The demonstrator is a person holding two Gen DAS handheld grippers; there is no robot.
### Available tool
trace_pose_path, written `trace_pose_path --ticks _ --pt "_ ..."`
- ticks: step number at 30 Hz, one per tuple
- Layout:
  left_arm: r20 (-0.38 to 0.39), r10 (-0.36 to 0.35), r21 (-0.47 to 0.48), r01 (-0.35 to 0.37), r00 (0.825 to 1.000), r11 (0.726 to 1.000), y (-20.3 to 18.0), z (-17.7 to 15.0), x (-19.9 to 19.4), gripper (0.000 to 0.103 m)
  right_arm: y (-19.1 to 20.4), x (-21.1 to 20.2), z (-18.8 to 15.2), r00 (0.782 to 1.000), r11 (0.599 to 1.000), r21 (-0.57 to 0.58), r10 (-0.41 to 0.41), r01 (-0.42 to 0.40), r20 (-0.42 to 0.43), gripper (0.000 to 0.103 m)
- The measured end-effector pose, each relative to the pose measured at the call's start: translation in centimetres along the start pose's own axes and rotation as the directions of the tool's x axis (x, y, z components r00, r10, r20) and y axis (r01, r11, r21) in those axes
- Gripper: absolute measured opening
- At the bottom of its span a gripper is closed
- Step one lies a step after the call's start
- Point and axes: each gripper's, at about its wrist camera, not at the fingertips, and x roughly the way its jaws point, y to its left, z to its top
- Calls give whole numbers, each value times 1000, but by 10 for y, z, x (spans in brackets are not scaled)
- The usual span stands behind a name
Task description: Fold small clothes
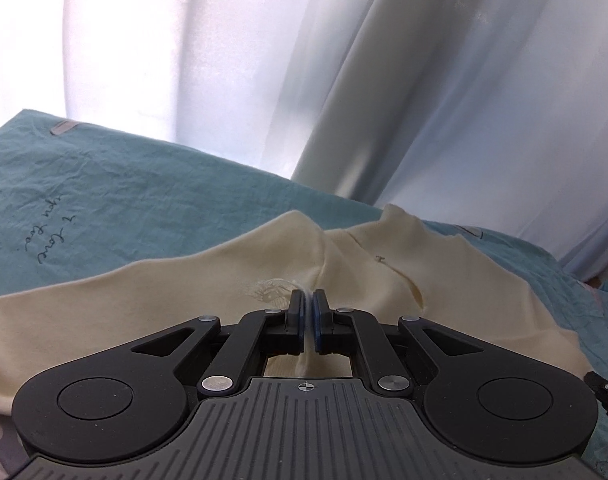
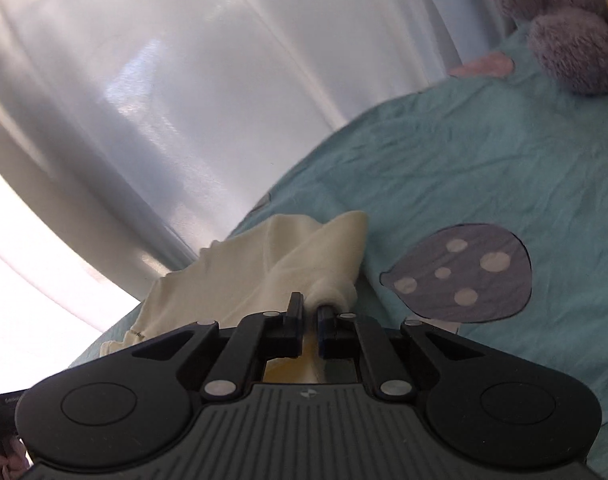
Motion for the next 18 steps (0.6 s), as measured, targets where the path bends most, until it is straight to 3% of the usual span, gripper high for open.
trace_pose_path --ticks 4,7,9,12,15,16,18 --pt "-58 46 -13 -47 997 999 15 -13 19 4 9 18 -12 989 972 -199 -138 123 -61 6" --pt "-98 78 -14 -80 992 997 24 -22 26 5 16 16 -12 986 951 -283 -150 125 -67 6" --pt "-92 89 -9 -91 992 996 25 -23 21 5 22 13 -9 982 943 -311 -158 118 -108 12" --pt "-77 54 -16 -55 996 998 21 -21 9 5 34 -3 -3 982 934 -347 -138 85 -130 15" --pt "-91 15 -3 -16 996 1000 12 -22 11 24 49 -20 0 992 916 -398 -93 53 -83 16" --pt "-106 13 1 -13 994 1000 9 -24 16 35 54 -20 1 994 909 -414 -84 48 -71 16" --pt "-125 32 16 -31 992 999 3 -27 25 32 64 -8 2 994 894 -445 -93 54 -66 16"
